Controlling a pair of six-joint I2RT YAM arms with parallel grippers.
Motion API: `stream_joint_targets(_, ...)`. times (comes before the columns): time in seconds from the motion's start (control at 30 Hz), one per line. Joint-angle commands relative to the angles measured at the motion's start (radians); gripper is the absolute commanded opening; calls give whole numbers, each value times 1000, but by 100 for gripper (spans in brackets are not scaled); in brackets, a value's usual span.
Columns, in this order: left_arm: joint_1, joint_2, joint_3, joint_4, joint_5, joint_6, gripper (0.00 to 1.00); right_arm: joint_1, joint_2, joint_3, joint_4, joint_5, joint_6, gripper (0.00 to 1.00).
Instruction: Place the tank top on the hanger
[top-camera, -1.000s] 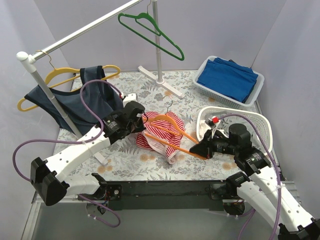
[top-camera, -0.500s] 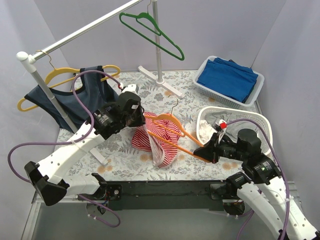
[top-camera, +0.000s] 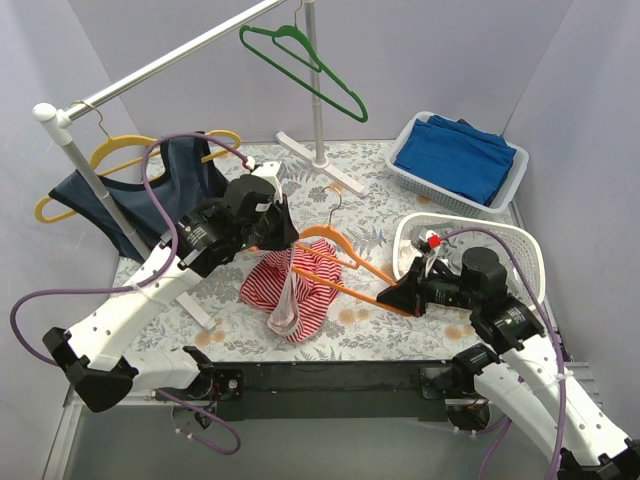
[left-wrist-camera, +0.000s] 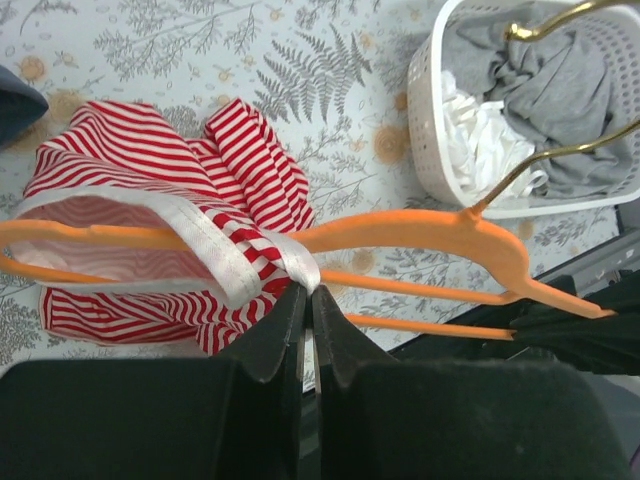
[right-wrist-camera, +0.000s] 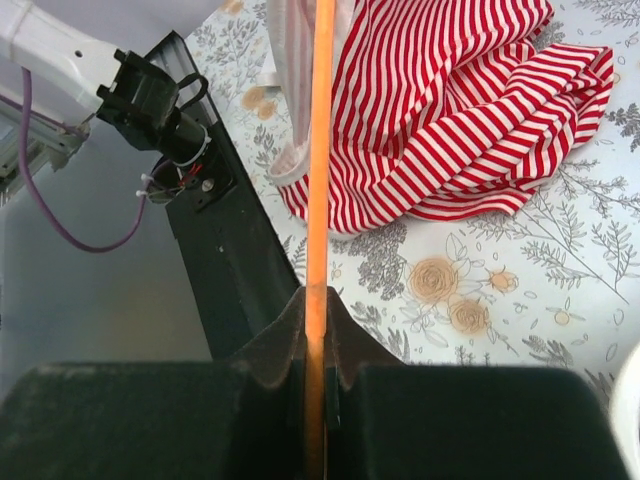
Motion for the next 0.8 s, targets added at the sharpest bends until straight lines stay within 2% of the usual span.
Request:
stream_joint_targets(0.0, -4, -26, -53, 45, 46, 12, 0, 41, -16, -111, 329, 29, 119, 1)
stream_joint_targets(0.07, -4, -25, -73, 42, 17, 12, 0, 69, -13, -171, 409, 48, 134, 1)
stream_joint_targets(0.1, -4, -22, -78, 36, -44, 11, 0, 102, -7, -185, 457, 66, 135, 1)
stream_joint_targets(0.17, -4, -7, -86, 2, -124, -12, 0, 142, 32, -193, 475, 86, 116, 1)
stream_joint_targets(0.2, -2, 1, -84, -13, -220, -25, 0, 190, 46, -193, 475, 121, 109, 1)
stream_joint_targets(0.33, -2, 13, -98, -81, -344, -55, 0, 253, 33, -208, 486, 218, 79, 1)
stream_joint_targets(0.53, -2, -43, -167, -87, -330, -83, 0, 253, -29, -234, 506, 321, 76, 1)
stream_joint_targets(0.63, -2, -66, -181, -80, -298, -95, 0, 253, -19, -261, 598, 280, 105, 1)
stream_joint_targets(0.77, -2, -129, -193, 0, -206, -71, 0, 271, 76, -281, 726, 206, 128, 1)
